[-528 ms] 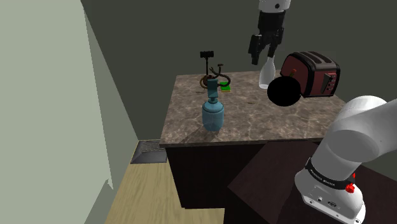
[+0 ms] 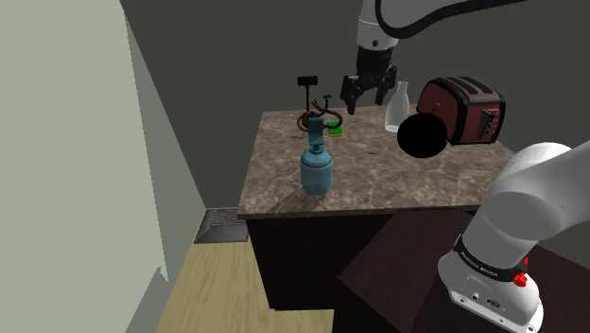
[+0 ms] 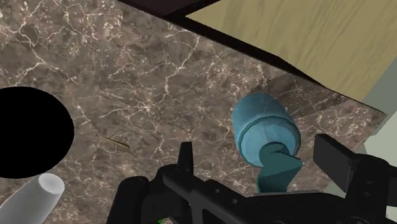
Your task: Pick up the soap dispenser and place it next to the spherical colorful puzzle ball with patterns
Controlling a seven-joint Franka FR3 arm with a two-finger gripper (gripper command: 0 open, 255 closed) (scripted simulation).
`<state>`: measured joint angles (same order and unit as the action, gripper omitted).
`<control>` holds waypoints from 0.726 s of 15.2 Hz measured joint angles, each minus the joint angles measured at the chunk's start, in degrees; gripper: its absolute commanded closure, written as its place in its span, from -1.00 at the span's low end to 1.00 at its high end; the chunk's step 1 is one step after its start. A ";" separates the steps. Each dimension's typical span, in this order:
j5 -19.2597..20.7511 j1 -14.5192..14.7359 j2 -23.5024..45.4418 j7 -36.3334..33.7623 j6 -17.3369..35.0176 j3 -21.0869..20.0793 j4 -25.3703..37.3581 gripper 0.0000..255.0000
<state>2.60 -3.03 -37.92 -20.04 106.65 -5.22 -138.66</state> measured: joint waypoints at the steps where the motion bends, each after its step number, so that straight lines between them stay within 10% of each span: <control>1: -0.30 -0.17 1.25 -2.84 2.19 -1.54 -0.44 -1.00; 11: 5.09 -6.62 18.31 -30.75 22.84 -13.75 0.08 -1.00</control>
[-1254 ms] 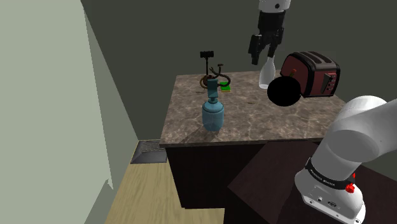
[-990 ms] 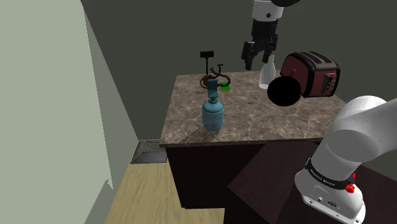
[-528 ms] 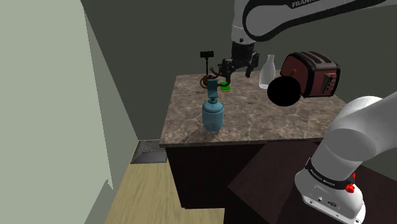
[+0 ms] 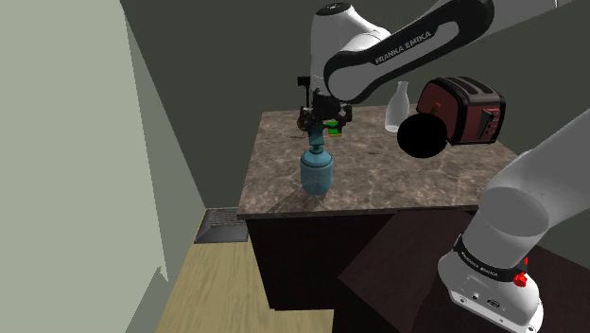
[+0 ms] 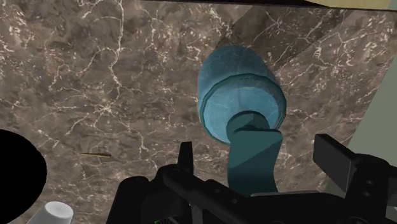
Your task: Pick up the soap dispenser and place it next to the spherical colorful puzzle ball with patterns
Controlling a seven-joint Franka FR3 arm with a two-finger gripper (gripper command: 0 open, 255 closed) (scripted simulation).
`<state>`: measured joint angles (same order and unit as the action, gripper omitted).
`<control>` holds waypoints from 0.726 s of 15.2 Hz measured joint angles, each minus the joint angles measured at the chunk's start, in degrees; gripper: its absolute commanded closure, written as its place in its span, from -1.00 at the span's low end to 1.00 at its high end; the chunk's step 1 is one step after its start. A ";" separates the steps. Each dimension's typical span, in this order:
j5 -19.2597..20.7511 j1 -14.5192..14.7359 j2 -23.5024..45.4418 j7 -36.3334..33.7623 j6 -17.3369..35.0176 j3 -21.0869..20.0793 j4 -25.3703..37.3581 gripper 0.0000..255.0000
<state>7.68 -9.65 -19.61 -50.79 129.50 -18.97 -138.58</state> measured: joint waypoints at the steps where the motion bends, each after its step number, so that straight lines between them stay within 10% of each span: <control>1: 1.32 -0.75 1.72 -3.28 1.34 -1.22 0.51 -1.00; 11: 6.99 -3.43 9.41 -10.41 8.89 -3.08 0.39 -1.00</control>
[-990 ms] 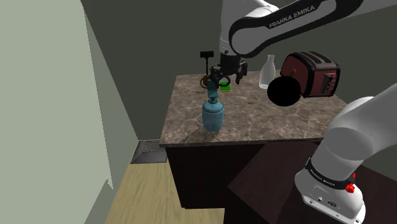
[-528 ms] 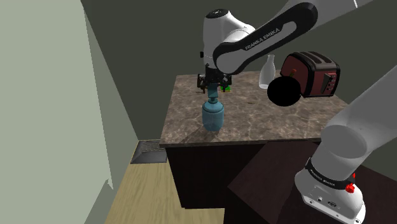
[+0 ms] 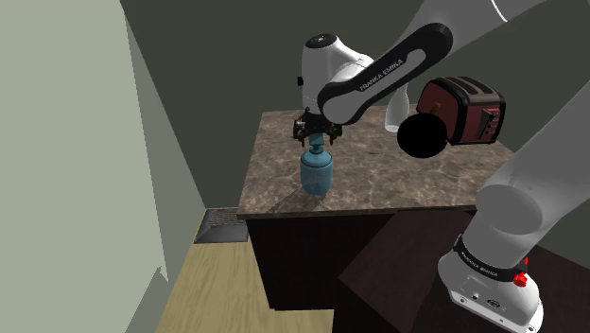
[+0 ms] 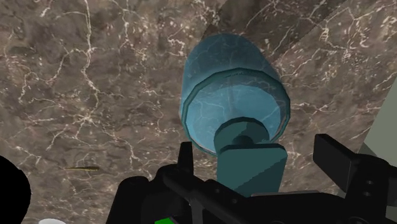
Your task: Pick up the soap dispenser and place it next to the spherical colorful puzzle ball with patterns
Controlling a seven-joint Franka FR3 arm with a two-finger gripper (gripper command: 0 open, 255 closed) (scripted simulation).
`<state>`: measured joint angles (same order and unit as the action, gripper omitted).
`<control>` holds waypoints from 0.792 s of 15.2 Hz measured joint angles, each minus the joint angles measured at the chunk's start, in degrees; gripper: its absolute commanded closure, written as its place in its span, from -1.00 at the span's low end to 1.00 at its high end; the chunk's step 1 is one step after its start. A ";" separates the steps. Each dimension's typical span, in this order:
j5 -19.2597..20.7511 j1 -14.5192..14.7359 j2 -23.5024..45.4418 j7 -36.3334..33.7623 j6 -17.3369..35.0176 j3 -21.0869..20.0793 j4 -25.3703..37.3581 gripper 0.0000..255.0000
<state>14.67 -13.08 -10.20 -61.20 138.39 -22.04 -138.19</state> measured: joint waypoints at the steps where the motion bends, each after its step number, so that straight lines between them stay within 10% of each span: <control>1: 0.09 -0.04 0.11 -0.05 0.12 0.00 -0.01 -1.00; 5: 0.18 -0.07 0.22 -0.09 0.25 0.00 -0.02 -1.00; 6: 0.18 -0.07 0.22 -0.09 0.25 0.00 -0.02 1.00; 12: 0.18 -0.07 0.20 -0.09 0.24 0.00 0.00 1.00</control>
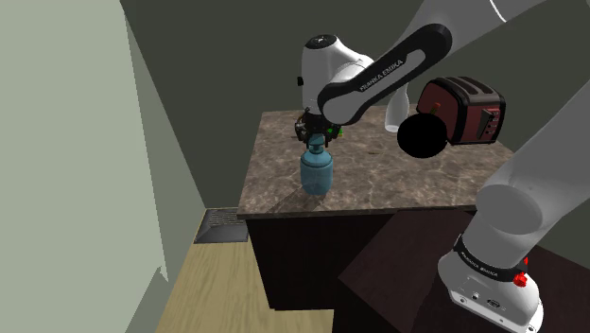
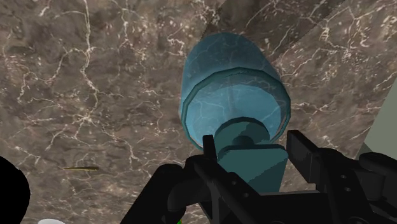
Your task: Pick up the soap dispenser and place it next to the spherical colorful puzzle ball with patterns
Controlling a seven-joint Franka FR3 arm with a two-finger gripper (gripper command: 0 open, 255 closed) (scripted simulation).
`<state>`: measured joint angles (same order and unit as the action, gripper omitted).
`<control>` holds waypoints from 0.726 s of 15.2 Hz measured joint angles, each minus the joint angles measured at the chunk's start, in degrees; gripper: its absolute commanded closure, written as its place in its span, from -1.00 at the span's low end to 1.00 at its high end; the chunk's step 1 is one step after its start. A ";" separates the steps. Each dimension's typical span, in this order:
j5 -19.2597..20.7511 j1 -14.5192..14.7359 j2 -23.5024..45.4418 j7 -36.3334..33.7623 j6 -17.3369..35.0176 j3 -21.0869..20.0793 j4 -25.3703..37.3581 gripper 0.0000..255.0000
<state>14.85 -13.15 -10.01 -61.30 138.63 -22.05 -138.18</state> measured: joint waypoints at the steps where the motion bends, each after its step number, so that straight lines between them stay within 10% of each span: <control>1: 0.00 0.00 0.00 0.00 0.00 0.00 0.01 1.00; 11: -2.36 0.64 -2.48 2.36 -4.52 0.52 2.35 1.00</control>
<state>12.49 -12.51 -12.49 -58.94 134.11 -21.53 -135.83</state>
